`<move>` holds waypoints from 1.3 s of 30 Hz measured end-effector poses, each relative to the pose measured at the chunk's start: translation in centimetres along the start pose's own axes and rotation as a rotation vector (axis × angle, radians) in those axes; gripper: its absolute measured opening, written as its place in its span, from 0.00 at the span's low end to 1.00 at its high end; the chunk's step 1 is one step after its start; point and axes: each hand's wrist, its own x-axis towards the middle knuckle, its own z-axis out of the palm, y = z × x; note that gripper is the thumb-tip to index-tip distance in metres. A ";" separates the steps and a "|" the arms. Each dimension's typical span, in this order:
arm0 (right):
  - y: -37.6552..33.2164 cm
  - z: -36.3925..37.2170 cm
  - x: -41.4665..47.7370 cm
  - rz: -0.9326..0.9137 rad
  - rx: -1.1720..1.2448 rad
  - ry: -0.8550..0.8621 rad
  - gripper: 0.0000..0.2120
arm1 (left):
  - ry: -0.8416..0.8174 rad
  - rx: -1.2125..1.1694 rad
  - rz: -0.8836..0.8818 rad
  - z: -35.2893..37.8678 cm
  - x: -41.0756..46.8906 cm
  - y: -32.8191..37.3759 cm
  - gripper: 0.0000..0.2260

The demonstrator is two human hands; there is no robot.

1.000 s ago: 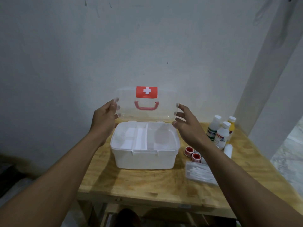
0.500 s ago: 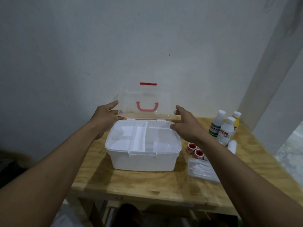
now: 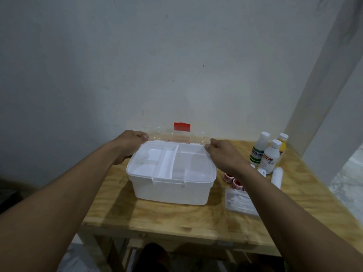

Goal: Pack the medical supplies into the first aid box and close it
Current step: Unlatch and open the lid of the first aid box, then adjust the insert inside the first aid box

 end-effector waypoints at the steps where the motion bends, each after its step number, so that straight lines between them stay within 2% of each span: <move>1: -0.1 0.0 -0.1 0.007 0.007 0.002 0.20 | -0.016 -0.025 -0.025 -0.1 0.0 -0.1 0.11; 6: -0.5 0.0 0.3 0.049 0.061 0.040 0.21 | -0.067 -0.141 -0.081 -0.5 0.3 -0.6 0.07; 13: -0.5 -0.1 0.9 0.062 0.097 0.058 0.23 | 0.028 -0.124 -0.099 0.4 0.6 -0.2 0.13; 18: -0.4 0.0 0.8 0.058 0.116 0.029 0.18 | 0.092 -0.093 -0.084 1.0 -0.1 -0.3 0.17; 22: -0.6 -0.2 0.6 0.033 0.068 0.016 0.21 | 0.108 -0.047 -0.040 1.2 -0.6 -0.2 0.17; 25: -1.0 -0.6 0.2 0.020 0.032 -0.005 0.25 | 0.130 0.019 0.043 1.1 -1.3 0.1 0.17; 27: -1.3 -1.1 -0.3 -0.003 0.014 -0.012 0.26 | 0.204 0.161 0.148 1.5 -2.3 0.4 0.20; 30: -1.3 -2.2 -1.2 -0.047 -0.072 -0.018 0.25 | 0.361 0.369 0.403 3.3 -5.5 0.7 0.20; 33: -1.2 -3.7 -2.6 -0.079 -0.151 -0.020 0.23 | 0.344 0.477 0.651 6.2 -9.2 0.5 0.23; 39: 0.2 -6.4 -6.7 -0.078 -0.328 -0.017 0.16 | 0.311 0.748 0.672 9.9 -12.8 -1.6 0.26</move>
